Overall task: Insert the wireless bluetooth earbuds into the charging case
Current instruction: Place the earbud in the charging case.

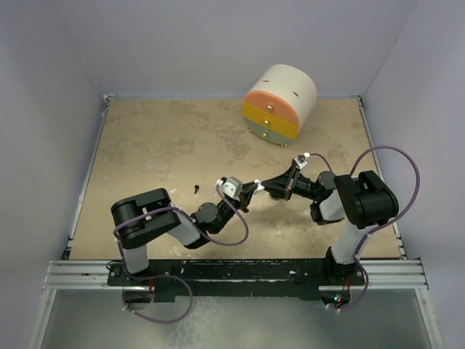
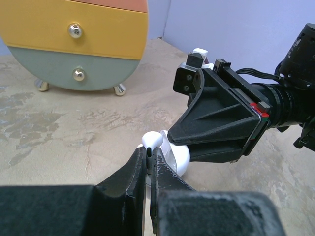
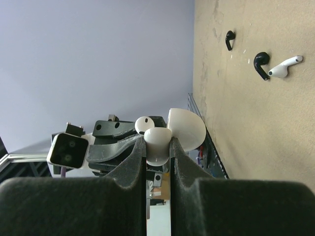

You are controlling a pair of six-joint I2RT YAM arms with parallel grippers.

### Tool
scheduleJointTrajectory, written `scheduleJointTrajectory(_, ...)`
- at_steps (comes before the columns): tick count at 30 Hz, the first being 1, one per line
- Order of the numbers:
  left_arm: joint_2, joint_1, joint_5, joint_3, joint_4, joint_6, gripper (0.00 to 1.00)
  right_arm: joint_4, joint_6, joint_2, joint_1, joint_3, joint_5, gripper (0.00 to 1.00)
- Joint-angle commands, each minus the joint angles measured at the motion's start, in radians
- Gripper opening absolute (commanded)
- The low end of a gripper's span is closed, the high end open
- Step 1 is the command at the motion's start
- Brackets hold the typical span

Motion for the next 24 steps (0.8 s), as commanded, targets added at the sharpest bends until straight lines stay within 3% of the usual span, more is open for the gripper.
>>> scheduleJointTrajectory(1, 0.006, -0.006, -0.01, 0.025, 0.201, 0.021, 0.0, 0.792, -0.014, -0.043, -0.005, -0.004, -0.03, 0.0)
scheduleJointTrajectory(19, 0.004, -0.006, 0.004, 0.006, 0.2, 0.008, 0.0, 0.791, 0.004, -0.069, -0.005, 0.01, -0.035, 0.0)
scheduleJointTrajectory(24, -0.004, -0.006, 0.017, -0.001, 0.201, 0.007, 0.05, 0.792, 0.007, -0.07, -0.005, 0.014, -0.034, 0.0)
